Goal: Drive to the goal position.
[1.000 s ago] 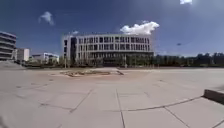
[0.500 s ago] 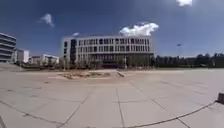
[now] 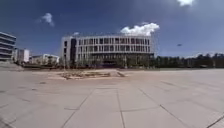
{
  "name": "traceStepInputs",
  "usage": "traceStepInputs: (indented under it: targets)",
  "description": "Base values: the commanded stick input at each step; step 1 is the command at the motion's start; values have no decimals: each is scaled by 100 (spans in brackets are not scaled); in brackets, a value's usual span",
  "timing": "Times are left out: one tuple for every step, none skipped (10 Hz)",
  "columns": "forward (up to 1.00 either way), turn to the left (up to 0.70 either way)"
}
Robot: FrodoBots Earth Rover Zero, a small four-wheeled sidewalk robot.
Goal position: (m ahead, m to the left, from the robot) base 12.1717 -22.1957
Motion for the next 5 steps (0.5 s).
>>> traceStepInputs:
  targets:
    - [70,-34]
    - [70,-34]
    - [70,-34]
    - [70,-34]
    - [70,-34]
